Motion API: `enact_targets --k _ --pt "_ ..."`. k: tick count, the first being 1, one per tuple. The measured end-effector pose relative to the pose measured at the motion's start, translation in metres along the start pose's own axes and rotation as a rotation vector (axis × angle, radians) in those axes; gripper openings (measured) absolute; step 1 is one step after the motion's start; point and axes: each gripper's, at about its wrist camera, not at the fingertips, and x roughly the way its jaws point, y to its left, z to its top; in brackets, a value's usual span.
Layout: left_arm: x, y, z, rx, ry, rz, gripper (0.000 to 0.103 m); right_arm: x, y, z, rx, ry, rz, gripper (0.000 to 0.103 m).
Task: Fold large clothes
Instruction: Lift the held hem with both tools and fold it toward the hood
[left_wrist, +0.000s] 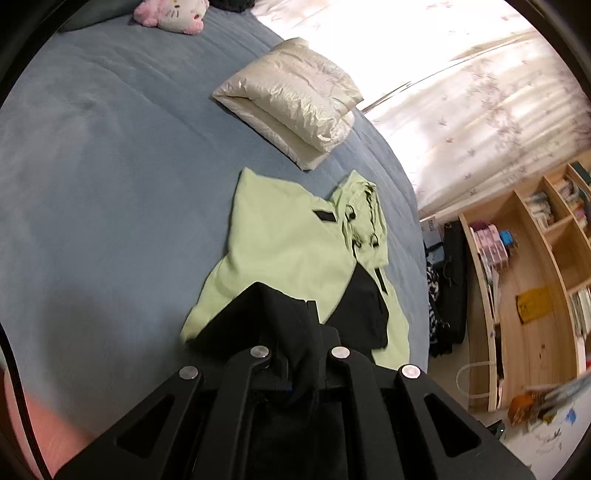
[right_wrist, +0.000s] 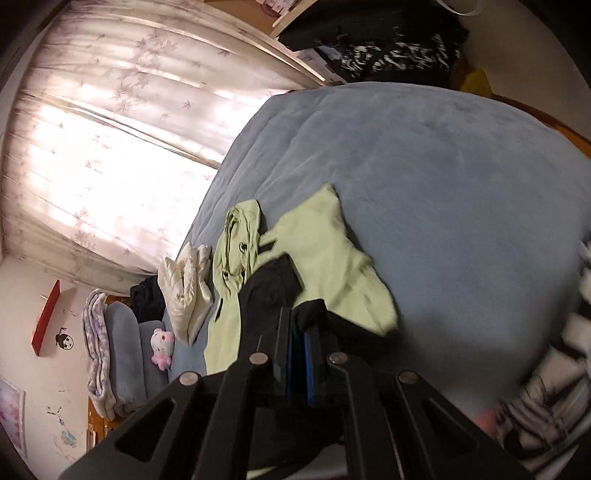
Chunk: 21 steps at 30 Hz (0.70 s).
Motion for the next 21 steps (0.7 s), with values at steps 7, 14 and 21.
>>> enact_targets --k 7,14,21 --pt "0.09 -0.024 0.089 -0.039 0.007 -0.018 0.053 0.102 0.047 0.083 -0.025 0.022 -0.019 0.013" --pt "0.162 -0.004 0.129 -0.11 0.016 -0.009 0.071 0.173 0.033 0.11 0.043 0.055 0.014 0.068" --pt "0.19 0.02 0.12 0.038 0.077 0.068 0.071 0.215 0.015 0.091 -0.221 0.159 -0.183 0.068"
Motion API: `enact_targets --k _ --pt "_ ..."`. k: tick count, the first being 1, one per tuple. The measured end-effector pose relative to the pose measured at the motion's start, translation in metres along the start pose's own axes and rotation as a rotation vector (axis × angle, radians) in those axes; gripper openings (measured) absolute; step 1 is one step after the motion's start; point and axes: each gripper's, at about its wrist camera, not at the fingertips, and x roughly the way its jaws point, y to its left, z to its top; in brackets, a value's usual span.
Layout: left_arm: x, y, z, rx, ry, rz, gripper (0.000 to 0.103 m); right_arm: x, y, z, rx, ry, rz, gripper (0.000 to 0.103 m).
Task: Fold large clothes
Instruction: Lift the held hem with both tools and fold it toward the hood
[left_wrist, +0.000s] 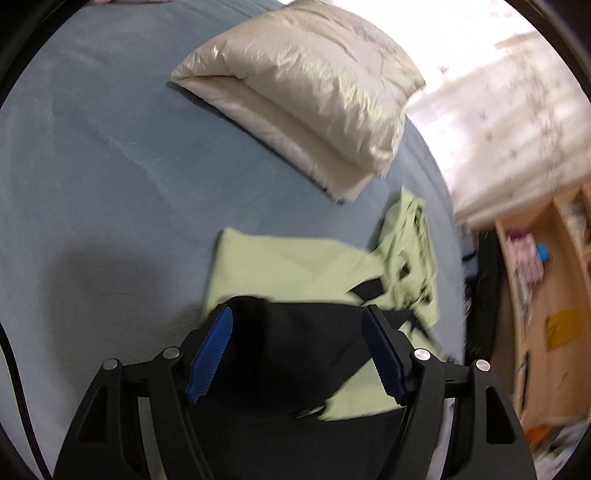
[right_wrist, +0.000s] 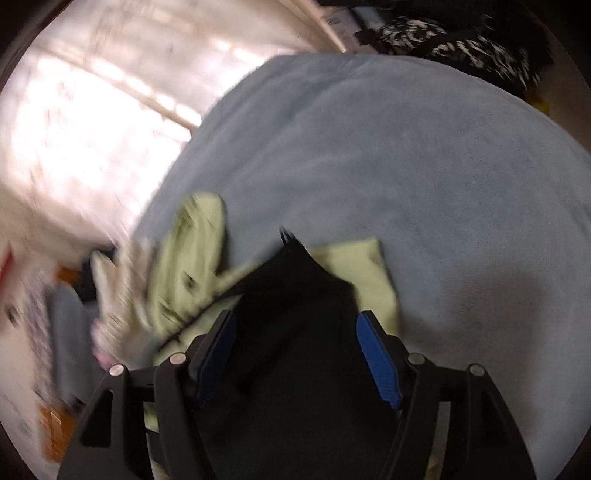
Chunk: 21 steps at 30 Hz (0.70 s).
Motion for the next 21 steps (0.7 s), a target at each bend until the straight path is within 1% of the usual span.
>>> enact_targets --k 1,4,7,9,10,13,15,16,18,21 --pt "0.0 0.002 -0.003 0.032 0.006 0.004 0.071 0.004 0.002 -0.005 -0.063 0.007 -0.042 0.068" --pt "-0.01 0.007 -0.022 0.179 0.016 0.008 0.071 0.014 0.006 -0.015 -0.193 0.013 -0.127 0.068" --pt "-0.017 0.009 -0.038 0.294 0.045 0.005 0.071 0.02 0.01 -0.016 -0.251 0.001 -0.145 0.068" --pt "-0.018 0.006 -0.047 0.379 0.068 0.027 0.071 0.026 0.014 -0.013 -0.275 -0.001 -0.135 0.068" --pt "-0.017 0.003 -0.052 0.435 0.082 0.053 0.071 0.03 0.017 -0.012 -0.288 -0.002 -0.14 0.068" --pt "-0.015 -0.002 -0.063 0.559 0.107 0.122 0.071 0.043 0.023 -0.007 -0.311 0.005 -0.163 0.068" --pt "-0.006 -0.011 -0.068 0.669 0.095 0.206 0.071 0.049 0.025 -0.006 -0.313 0.014 -0.167 0.068" --pt "-0.001 -0.015 -0.069 0.709 0.09 0.237 0.071 0.052 0.025 -0.006 -0.312 0.019 -0.17 0.068" --pt "0.013 -0.022 -0.068 0.797 0.07 0.322 0.071 0.055 0.025 -0.007 -0.32 0.022 -0.18 0.068" --pt "0.035 -0.033 -0.059 0.88 0.036 0.405 0.071 0.059 0.027 -0.007 -0.326 0.023 -0.191 0.068"
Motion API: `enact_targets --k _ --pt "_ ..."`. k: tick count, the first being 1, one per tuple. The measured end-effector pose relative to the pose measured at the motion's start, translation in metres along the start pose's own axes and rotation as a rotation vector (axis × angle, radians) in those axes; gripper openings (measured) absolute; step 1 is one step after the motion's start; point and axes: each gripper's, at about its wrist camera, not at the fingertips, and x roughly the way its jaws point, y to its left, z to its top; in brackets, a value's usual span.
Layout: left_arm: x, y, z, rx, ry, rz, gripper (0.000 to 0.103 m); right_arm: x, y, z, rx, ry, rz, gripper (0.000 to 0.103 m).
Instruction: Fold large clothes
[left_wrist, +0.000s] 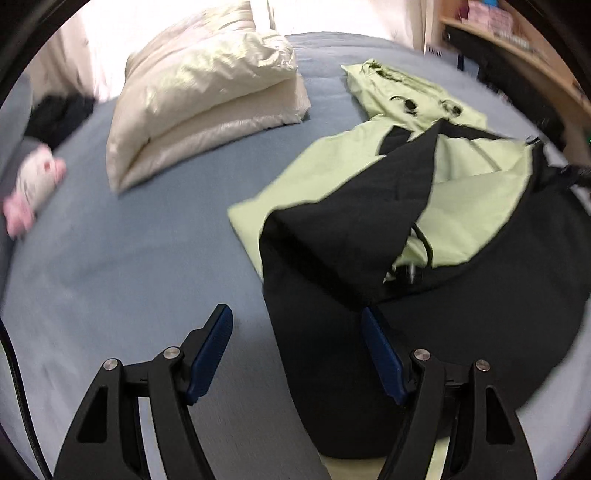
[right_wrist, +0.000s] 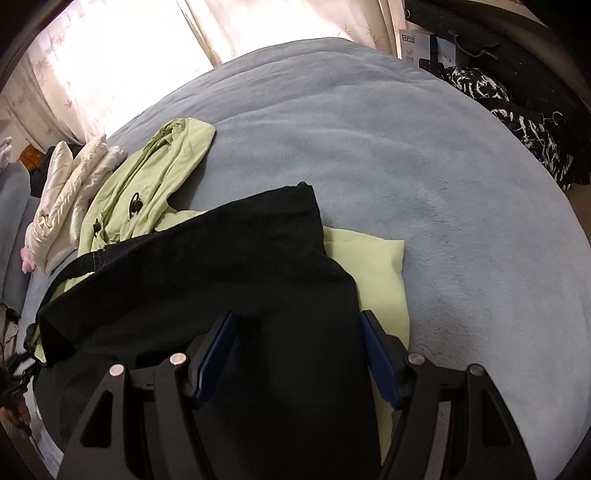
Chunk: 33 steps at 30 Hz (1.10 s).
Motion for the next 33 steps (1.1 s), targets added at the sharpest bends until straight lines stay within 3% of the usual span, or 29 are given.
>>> enact_targets --k 3,6,11,15,21,24,27,33 --pt "0.017 -0.001 0.025 0.005 -0.019 0.044 0.07 0.002 0.0 0.004 0.006 0.001 -0.009 0.068" --pt "0.03 0.012 0.051 -0.09 -0.023 0.014 0.07 0.004 0.001 0.009 0.014 0.0 -0.02 0.068" --pt "0.046 0.047 0.075 -0.363 -0.028 -0.125 0.07 0.012 0.001 0.02 0.048 -0.01 -0.016 0.068" --pt "0.056 0.066 0.07 -0.468 -0.014 -0.245 0.07 0.02 0.0 0.027 0.061 -0.009 -0.004 0.068" --pt "0.057 0.071 0.057 -0.414 -0.006 -0.282 0.07 0.032 -0.01 0.032 0.099 0.001 0.05 0.056" --pt "0.058 0.067 0.057 -0.391 -0.01 -0.269 0.069 0.035 -0.015 0.031 0.124 0.002 0.067 0.021" --pt "0.051 0.059 0.059 -0.364 -0.028 -0.287 0.069 0.032 -0.02 0.027 0.15 -0.014 0.081 0.012" --pt "0.037 0.061 0.06 -0.303 -0.032 -0.406 0.077 0.032 -0.022 0.025 0.158 -0.01 0.091 0.011"
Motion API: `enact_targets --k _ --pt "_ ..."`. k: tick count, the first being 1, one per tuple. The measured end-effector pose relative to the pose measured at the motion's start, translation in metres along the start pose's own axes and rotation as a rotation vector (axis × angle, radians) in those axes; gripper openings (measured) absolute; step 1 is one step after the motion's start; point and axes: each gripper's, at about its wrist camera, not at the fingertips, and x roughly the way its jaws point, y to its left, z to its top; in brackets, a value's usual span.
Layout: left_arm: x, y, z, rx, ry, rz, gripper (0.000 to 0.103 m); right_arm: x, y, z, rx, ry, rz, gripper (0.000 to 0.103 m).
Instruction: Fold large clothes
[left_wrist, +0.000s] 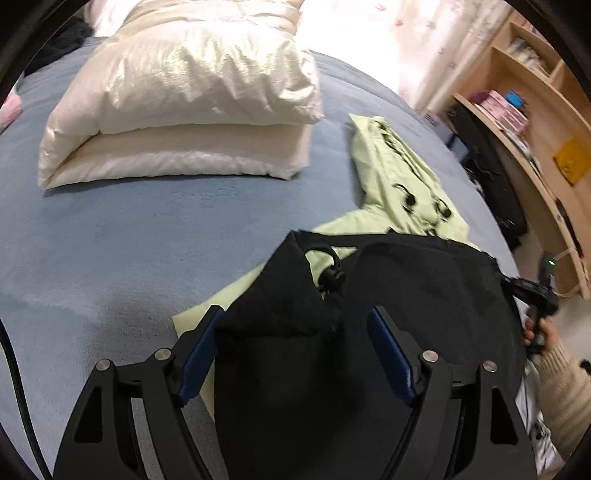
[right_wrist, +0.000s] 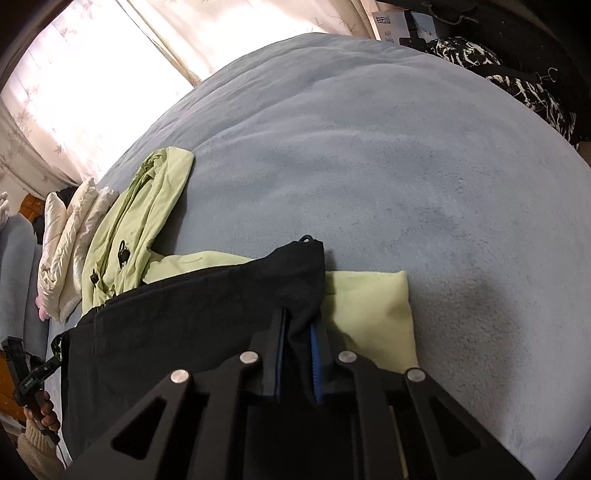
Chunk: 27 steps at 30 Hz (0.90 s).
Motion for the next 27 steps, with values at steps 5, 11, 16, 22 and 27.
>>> enact_targets --k 5,11,16,22,27 --pt "0.009 -0.007 -0.002 0.059 0.065 0.006 0.077 0.002 -0.002 -0.001 0.009 0.0 0.009 0.012" --pt "0.014 -0.022 -0.007 0.178 0.09 0.033 0.079 0.003 -0.007 -0.002 0.042 0.0 0.031 0.012" --pt "0.023 -0.03 -0.011 0.287 0.065 0.154 0.07 0.004 -0.006 -0.003 0.033 -0.005 0.023 0.012" --pt "0.027 -0.012 0.004 0.151 -0.008 0.262 0.01 -0.001 0.008 -0.005 -0.026 -0.04 -0.046 0.008" --pt "0.006 -0.033 0.007 0.118 -0.087 0.321 0.004 -0.043 0.02 -0.007 -0.047 -0.181 -0.074 0.003"
